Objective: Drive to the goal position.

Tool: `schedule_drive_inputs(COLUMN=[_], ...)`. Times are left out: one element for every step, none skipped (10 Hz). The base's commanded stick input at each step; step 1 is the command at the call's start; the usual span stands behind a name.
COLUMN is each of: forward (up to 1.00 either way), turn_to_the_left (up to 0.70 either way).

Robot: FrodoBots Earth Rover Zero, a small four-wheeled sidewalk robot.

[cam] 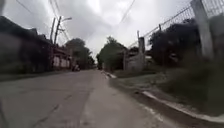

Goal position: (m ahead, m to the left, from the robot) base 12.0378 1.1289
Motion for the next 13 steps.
schedule_drive_inputs(forward=[0.70,0.70,0.70,0.70,0.70,0.70,0.70,0.70,0.70,0.70,0.70,0.70,0.70], turn_to_the_left=[0.00,0.00,0.00,0.00,0.00,0.00,0.00,0.00,0.00,0.00,0.00,0.00,0.00])
